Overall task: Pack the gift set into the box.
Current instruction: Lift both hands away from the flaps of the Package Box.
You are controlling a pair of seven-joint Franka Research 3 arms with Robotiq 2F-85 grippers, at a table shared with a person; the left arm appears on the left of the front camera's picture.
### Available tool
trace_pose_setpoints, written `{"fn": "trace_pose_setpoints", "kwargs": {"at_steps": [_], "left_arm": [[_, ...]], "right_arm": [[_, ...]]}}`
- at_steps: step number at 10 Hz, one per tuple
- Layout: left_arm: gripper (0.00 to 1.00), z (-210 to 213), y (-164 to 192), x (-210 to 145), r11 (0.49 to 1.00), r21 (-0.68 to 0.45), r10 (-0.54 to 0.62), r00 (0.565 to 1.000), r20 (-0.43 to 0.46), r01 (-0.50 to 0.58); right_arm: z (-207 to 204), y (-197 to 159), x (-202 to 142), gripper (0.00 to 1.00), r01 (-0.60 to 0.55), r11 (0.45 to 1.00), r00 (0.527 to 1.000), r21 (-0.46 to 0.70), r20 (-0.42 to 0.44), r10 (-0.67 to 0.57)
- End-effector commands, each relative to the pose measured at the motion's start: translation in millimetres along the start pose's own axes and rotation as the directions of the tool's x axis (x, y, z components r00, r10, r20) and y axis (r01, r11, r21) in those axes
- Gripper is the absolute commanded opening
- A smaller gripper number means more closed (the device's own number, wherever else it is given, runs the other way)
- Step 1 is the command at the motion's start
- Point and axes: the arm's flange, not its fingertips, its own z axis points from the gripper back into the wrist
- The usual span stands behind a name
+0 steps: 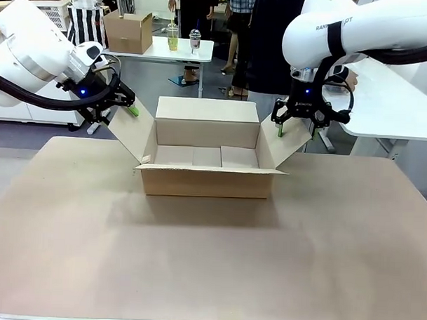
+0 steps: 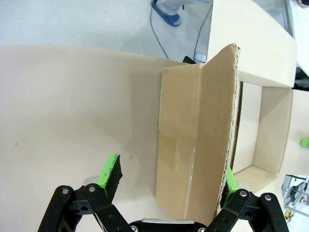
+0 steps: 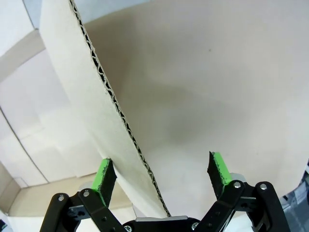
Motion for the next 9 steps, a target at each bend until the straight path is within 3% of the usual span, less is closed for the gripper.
{"fn": "trace_pose_setpoints", "kwargs": {"at_steps": [1, 9], "left_arm": [[1.0, 2.0, 0.1, -1.2, 1.0, 0.009, 0.004, 1.0, 0.008, -0.004], [1.0, 2.0, 0.1, -1.2, 1.0, 0.009, 0.004, 1.0, 0.008, -0.004]], "right_arm": [[2.4, 0.6, 3.6, 1.0, 0.018, 1.0, 1.0, -0.019, 0.005, -0.018], [2.4, 0.6, 3.6, 1.0, 0.018, 1.0, 1.0, -0.019, 0.005, -0.018]]}}
